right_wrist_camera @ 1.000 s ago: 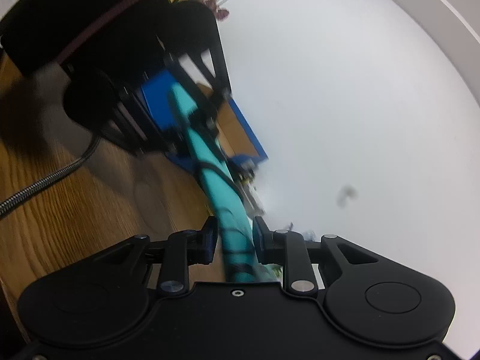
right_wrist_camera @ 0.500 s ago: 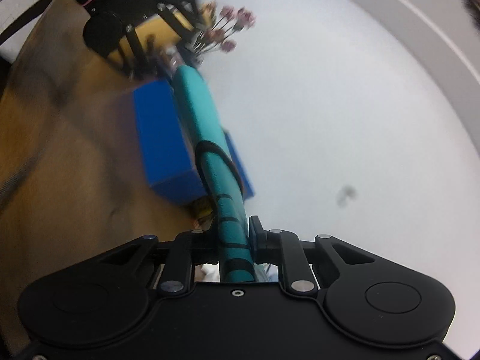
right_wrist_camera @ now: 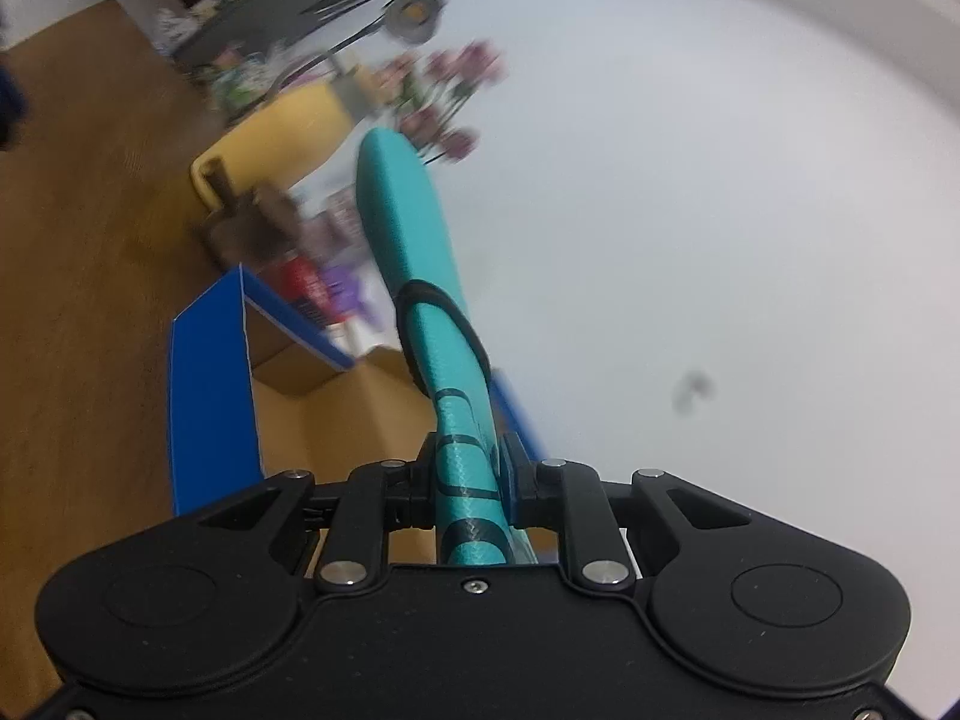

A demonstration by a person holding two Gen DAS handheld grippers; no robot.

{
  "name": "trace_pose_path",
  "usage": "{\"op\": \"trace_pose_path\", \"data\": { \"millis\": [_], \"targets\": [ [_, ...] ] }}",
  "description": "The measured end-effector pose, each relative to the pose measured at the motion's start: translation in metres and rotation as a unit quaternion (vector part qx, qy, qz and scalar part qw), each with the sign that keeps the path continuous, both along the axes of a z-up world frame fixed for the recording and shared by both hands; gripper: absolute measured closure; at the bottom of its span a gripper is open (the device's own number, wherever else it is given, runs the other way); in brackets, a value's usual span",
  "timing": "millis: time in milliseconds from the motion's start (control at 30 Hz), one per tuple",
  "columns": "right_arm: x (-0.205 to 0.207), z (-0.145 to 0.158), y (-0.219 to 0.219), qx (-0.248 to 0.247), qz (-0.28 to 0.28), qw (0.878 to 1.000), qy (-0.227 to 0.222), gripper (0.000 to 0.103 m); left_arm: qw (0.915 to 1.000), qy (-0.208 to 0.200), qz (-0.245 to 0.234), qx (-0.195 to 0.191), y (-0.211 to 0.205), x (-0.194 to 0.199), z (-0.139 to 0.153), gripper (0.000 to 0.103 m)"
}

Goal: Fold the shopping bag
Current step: 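Open the left gripper and carry the bundled strip with the right gripper to the blue box, then lower the bundled bag into the blue box and open the right gripper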

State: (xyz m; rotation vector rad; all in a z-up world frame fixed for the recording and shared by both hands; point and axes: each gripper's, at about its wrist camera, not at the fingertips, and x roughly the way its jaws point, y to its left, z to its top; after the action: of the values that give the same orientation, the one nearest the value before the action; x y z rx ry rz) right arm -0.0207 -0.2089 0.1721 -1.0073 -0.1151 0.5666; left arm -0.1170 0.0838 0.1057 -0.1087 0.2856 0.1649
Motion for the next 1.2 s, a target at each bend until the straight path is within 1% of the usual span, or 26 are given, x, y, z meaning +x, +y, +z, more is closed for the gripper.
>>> {"op": "trace_pose_path", "data": {
  "millis": [67, 133, 167, 200, 233, 267, 300, 367, 400, 467, 500, 600, 667, 700, 733, 767, 833, 900, 967, 1000, 1033, 1067, 1100, 1133, 1167, 1200],
  "targets": [
    [0.041, -0.01, 0.024, -0.024, 0.002, 0.999, 0.047, 0.082, 0.9997, 0.001, -0.021, -0.014, 0.009, -0.022, 0.0, 0.083],
    [0.093, -0.022, 0.058, -0.049, 0.001, 0.994, 0.1, 0.081, 0.9992, 0.008, -0.033, -0.023, 0.016, -0.013, -0.002, 0.083],
    [0.112, -0.028, 0.063, -0.064, 0.003, 0.988, 0.139, 0.079, 0.9987, 0.011, -0.038, -0.033, 0.018, -0.011, -0.005, 0.083],
    [0.132, -0.035, 0.071, -0.079, 0.003, 0.98, 0.182, 0.074, 0.9979, 0.012, -0.046, -0.044, 0.018, -0.006, -0.008, 0.083],
    [0.153, -0.044, 0.081, -0.095, -0.003, 0.97, 0.224, 0.062, 0.9969, 0.015, -0.054, -0.055, 0.019, 0.003, -0.011, 0.083],
    [0.171, -0.053, 0.09, -0.108, -0.016, 0.963, 0.248, 0.055, 0.9964, 0.018, -0.058, -0.059, 0.018, 0.009, -0.012, 0.083],
    [0.186, -0.062, 0.095, -0.118, -0.033, 0.961, 0.25, 0.051, 0.9959, 0.021, -0.062, -0.063, 0.017, 0.014, -0.013, 0.083],
    [0.203, -0.072, 0.1, -0.13, -0.065, 0.966, 0.215, 0.05, 0.9962, 0.028, -0.064, -0.052, 0.012, 0.025, -0.014, 0.083],
    [0.205, -0.071, 0.099, -0.118, -0.072, 0.971, 0.197, 0.05, 0.9965, 0.03, -0.063, -0.046, 0.007, 0.026, -0.012, 0.083],
    [0.202, -0.057, 0.089, -0.073, -0.074, 0.978, 0.179, 0.049, 0.9969, 0.027, -0.064, -0.036, 0.004, 0.028, -0.012, 0.083],
    [0.195, -0.047, 0.08, -0.049, -0.075, 0.982, 0.168, 0.049, 0.9971, 0.025, -0.064, -0.034, 0.003, 0.028, -0.01, 0.083],
    [0.154, -0.016, 0.049, 0.029, -0.065, 0.989, 0.132, 0.049, 0.9969, 0.021, -0.066, -0.037, 0.001, 0.023, -0.011, 0.083],
    [0.113, 0.001, 0.028, 0.073, -0.026, 0.988, 0.136, 0.048, 0.9968, 0.016, -0.069, -0.037, 0.001, 0.015, -0.011, 0.083],
    [0.09, 0.006, 0.017, 0.094, -0.006, 0.986, 0.137, 0.046, 0.9969, 0.013, -0.068, -0.037, 0.001, 0.009, -0.011, 0.083],
    [0.066, 0.01, 0.004, 0.115, 0.01, 0.984, 0.139, 0.04, 0.997, 0.009, -0.068, -0.037, 0.0, 0.004, -0.01, 0.083],
    [0.039, 0.013, -0.009, 0.133, 0.023, 0.98, 0.144, 0.038, 0.997, 0.006, -0.067, -0.038, -0.001, -0.001, -0.009, 0.083],
    [-0.013, 0.013, -0.035, 0.165, 0.046, 0.972, 0.159, 0.026, 0.9967, 0.001, -0.072, -0.039, -0.005, -0.014, -0.008, 0.082],
    [-0.063, 0.007, -0.059, 0.193, 0.057, 0.962, 0.185, 0.024, 0.9961, 0.003, -0.08, -0.039, -0.012, -0.022, -0.008, 0.082],
    [-0.098, -0.008, -0.082, 0.229, 0.035, 0.946, 0.228, 0.023, 0.9956, 0.012, -0.086, -0.036, -0.023, -0.028, -0.014, 0.08],
    [-0.109, -0.018, -0.093, 0.25, 0.014, 0.936, 0.248, 0.023, 0.9956, 0.022, -0.083, -0.037, -0.028, -0.027, -0.017, 0.072],
    [-0.119, -0.028, -0.103, 0.271, -0.008, 0.924, 0.27, 0.022, 0.9955, 0.032, -0.078, -0.043, -0.035, -0.026, -0.022, 0.058],
    [-0.127, -0.041, -0.11, 0.292, -0.037, 0.91, 0.292, 0.022, 0.9947, 0.049, -0.073, -0.054, -0.042, -0.02, -0.029, 0.049],
    [-0.131, -0.055, -0.115, 0.309, -0.073, 0.897, 0.309, 0.022, 0.9936, 0.063, -0.073, -0.059, -0.046, -0.012, -0.034, 0.032],
    [-0.132, -0.068, -0.117, 0.32, -0.114, 0.885, 0.319, 0.022, 0.9926, 0.075, -0.076, -0.058, -0.054, -0.006, -0.04, 0.026],
    [-0.132, -0.08, -0.117, 0.329, -0.157, 0.872, 0.328, 0.022, 0.9922, 0.087, -0.076, -0.047, -0.061, 0.003, -0.045, 0.025],
    [-0.13, -0.091, -0.113, 0.334, -0.204, 0.857, 0.335, 0.022, 0.9922, 0.095, -0.074, -0.031, -0.07, 0.01, -0.049, 0.021]
  ]
}}
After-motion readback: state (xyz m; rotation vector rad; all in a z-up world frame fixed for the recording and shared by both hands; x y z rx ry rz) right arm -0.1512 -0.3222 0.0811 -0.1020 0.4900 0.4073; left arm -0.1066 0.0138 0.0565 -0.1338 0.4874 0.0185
